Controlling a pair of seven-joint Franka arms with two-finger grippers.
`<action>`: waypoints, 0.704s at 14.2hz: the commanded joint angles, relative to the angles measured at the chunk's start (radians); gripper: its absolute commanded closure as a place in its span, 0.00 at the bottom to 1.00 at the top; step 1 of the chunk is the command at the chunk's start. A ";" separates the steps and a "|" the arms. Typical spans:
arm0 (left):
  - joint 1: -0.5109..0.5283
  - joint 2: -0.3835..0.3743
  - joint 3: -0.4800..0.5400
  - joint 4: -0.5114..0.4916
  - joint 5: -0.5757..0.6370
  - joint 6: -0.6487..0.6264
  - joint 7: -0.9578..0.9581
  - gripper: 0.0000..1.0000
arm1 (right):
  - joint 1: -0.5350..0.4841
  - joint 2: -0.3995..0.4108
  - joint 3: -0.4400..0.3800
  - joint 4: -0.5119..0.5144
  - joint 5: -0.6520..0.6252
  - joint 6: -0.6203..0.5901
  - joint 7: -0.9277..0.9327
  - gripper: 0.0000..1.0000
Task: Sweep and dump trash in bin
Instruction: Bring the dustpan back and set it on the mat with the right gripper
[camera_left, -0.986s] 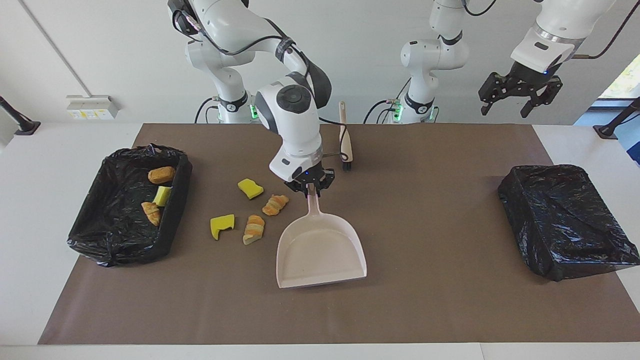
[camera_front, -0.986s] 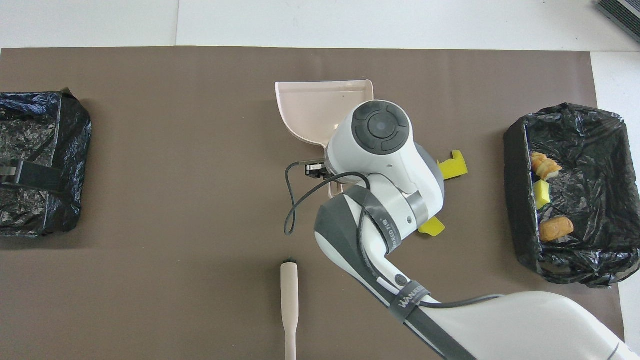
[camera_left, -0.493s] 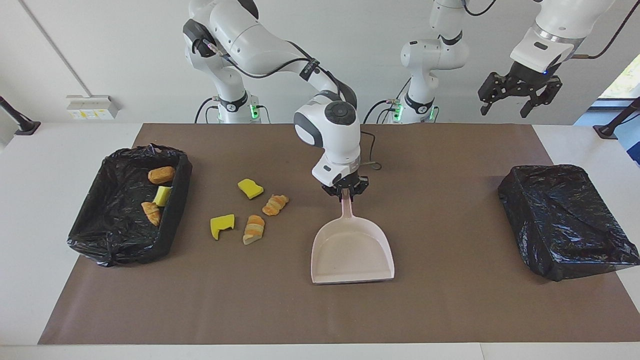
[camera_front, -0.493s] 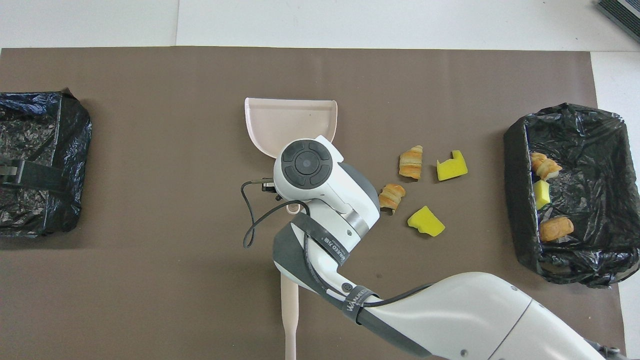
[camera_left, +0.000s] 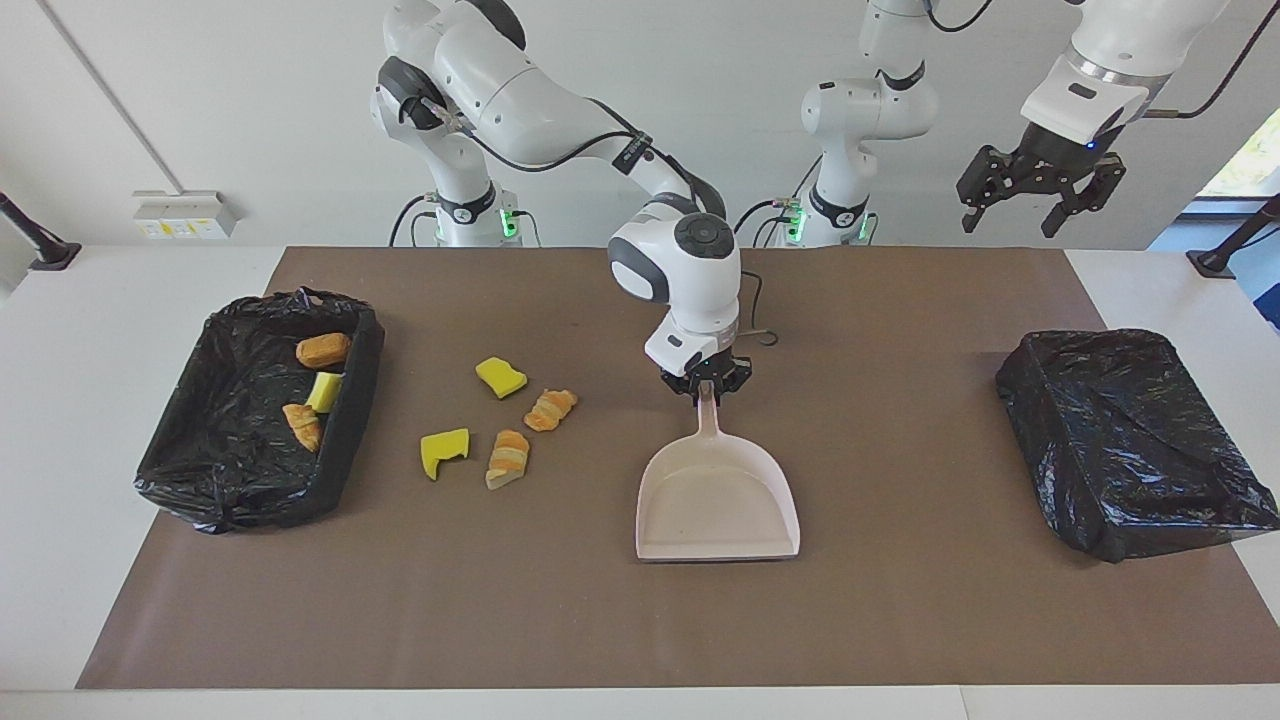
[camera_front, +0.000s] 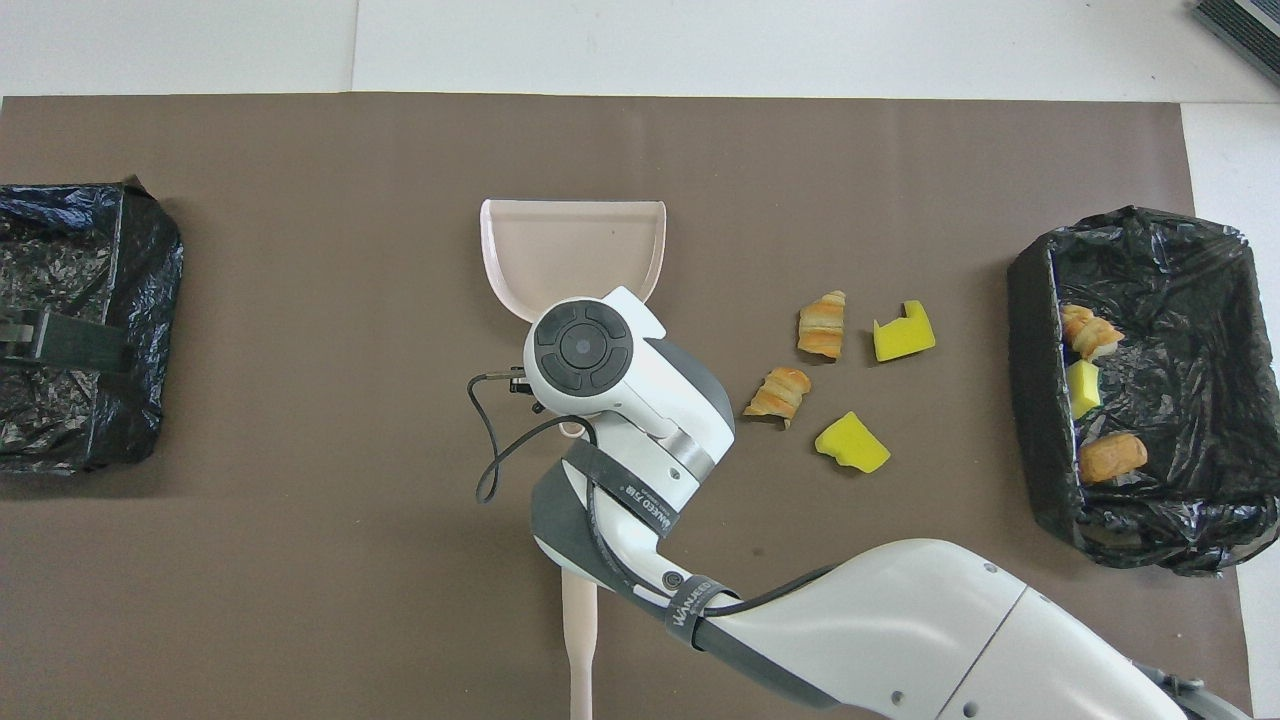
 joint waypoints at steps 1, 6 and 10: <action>0.013 -0.012 -0.009 -0.021 0.004 0.041 0.021 0.00 | -0.026 0.012 0.023 0.028 -0.022 -0.015 -0.018 0.00; 0.010 -0.005 -0.009 -0.021 0.002 0.087 0.026 0.00 | -0.060 -0.058 0.060 0.022 0.001 -0.069 -0.032 0.00; 0.001 -0.005 -0.009 -0.026 -0.004 0.115 0.024 0.00 | -0.092 -0.243 0.073 -0.074 0.178 -0.175 -0.041 0.00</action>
